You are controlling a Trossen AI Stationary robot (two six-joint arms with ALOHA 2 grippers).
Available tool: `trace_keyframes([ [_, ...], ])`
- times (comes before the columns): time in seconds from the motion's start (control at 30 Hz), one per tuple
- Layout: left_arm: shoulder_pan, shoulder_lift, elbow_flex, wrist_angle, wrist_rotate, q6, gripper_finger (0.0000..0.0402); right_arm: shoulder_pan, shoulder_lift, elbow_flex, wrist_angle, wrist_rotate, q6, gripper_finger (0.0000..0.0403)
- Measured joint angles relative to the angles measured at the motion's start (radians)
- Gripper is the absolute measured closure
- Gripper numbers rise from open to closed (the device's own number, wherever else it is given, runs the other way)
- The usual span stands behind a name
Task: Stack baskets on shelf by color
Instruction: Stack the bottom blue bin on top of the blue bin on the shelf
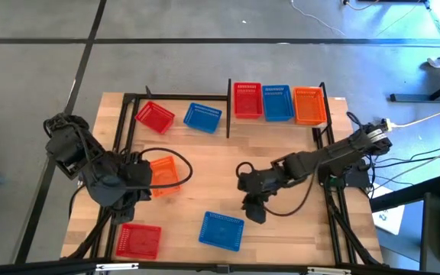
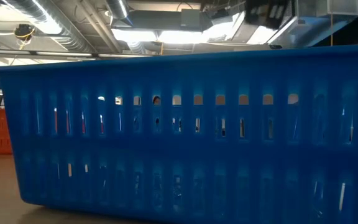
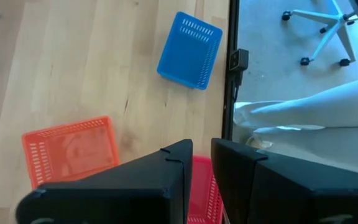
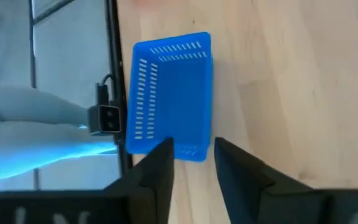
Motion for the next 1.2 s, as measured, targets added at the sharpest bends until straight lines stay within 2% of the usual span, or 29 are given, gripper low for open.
trace_keyframes([
  [0.23,0.0,0.0,0.0,0.0,0.0,0.011,0.0351,0.012,0.125,0.0,0.094,-0.014,-0.124,0.0282],
  [0.5,0.0,0.0,0.0,0.0,-0.001,0.011,0.0351,0.012,0.224,0.0,0.126,0.031,-0.102,0.0281],
  [1.2,0.0,0.0,0.0,0.0,-0.002,0.012,0.0351,0.012,0.36,0.0,0.182,-0.003,-0.071,0.0282],
])
